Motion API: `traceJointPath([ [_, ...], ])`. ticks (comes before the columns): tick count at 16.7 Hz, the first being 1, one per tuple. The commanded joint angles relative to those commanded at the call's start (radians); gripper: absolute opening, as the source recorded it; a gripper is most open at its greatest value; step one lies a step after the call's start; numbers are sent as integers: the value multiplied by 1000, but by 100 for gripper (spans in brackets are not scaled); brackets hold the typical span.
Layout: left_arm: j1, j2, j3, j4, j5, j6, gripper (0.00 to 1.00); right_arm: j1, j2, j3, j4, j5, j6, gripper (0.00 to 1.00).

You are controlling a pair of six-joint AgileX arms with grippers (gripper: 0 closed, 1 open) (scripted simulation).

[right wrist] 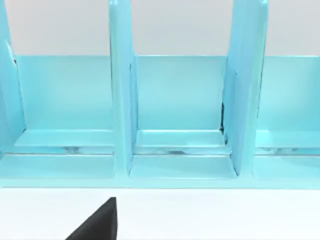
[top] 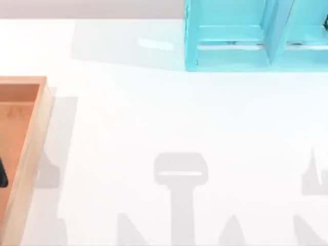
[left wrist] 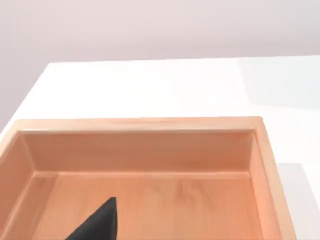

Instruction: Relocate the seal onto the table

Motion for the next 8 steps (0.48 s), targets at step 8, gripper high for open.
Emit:
traceJointPath([
  [8,134,744,549,-532,-1,144,100,0,0,0,0,0,0,100],
])
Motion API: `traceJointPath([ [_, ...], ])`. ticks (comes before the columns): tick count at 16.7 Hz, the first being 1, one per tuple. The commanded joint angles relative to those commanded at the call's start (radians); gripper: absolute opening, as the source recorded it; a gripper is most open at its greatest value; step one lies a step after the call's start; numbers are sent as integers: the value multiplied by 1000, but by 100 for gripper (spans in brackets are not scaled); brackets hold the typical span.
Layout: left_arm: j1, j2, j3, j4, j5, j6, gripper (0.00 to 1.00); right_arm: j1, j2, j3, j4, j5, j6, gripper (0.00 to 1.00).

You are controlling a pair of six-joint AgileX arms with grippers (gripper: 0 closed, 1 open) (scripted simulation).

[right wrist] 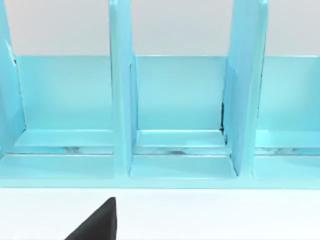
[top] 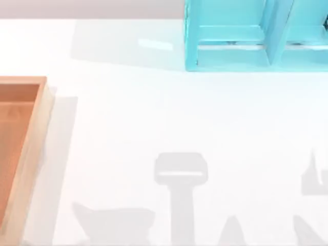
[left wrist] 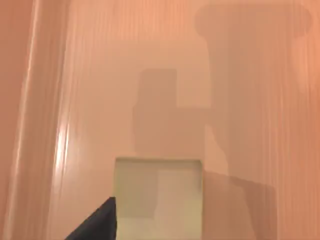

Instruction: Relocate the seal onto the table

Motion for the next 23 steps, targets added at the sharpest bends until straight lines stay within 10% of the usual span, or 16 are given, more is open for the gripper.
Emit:
traceJointPath([
  [11,136,641,519,-495,2,141,100,0,0,0,0,0,0,100],
  [23,137,703,366,-273,2,144,100,0,0,0,0,0,0,100],
])
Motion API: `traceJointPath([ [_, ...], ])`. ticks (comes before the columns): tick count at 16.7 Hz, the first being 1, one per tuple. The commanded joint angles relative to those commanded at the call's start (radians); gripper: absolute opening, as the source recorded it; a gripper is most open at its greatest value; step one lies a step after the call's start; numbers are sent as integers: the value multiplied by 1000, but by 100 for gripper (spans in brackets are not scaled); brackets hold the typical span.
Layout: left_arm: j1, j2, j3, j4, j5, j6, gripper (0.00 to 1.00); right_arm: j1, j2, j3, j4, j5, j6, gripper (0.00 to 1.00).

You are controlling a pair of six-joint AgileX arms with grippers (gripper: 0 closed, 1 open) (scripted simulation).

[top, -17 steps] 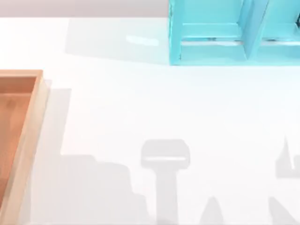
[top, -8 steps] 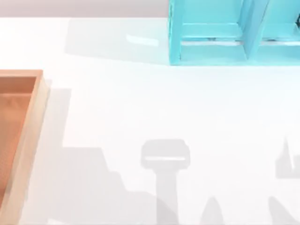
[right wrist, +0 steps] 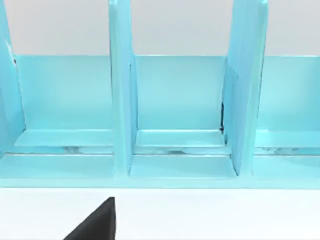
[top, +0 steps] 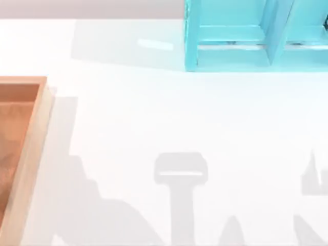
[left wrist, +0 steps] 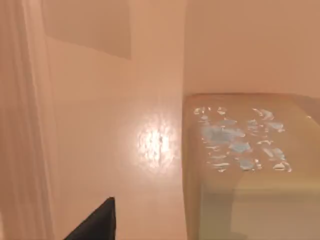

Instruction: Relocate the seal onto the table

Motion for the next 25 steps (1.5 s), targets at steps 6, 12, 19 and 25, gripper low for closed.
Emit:
traceJointPath([
  [6,3,54,-134,178,0,4,100,0,0,0,0,0,0,100],
  [12,3,54,-134,178,0,4,77,0,0,0,0,0,0,100],
  [19,3,54,-134,178,0,4,25,0,0,0,0,0,0,100],
  [25,3,54,-134,178,0,4,0,0,0,0,0,0,0,100],
])
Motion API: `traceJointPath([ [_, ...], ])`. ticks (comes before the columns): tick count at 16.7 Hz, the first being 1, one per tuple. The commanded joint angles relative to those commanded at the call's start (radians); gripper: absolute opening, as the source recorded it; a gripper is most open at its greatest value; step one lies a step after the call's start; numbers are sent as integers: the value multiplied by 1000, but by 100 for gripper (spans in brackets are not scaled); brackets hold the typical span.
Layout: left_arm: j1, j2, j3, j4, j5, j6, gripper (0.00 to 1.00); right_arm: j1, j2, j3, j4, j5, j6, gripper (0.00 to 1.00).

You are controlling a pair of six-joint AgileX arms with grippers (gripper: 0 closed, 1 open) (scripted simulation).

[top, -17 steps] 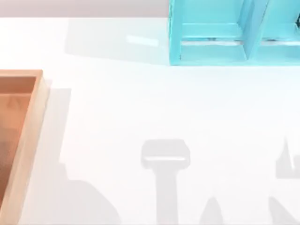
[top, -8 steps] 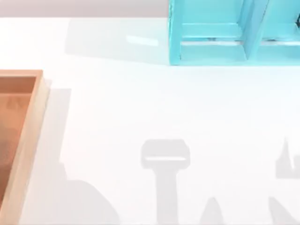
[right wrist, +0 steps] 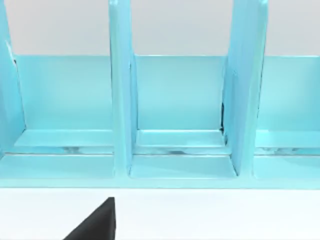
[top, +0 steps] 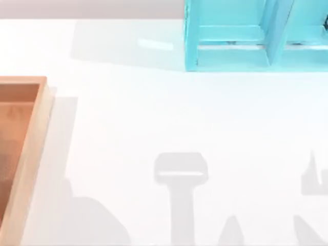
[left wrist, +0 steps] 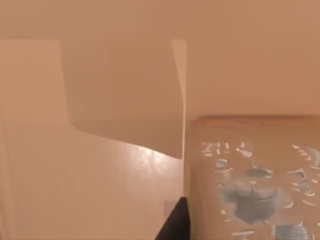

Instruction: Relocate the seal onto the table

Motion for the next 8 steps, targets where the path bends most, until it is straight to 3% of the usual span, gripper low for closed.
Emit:
traceJointPath([
  [8,5,-4,9,-10,2,-3,0,0,0,0,0,0,0,100],
])
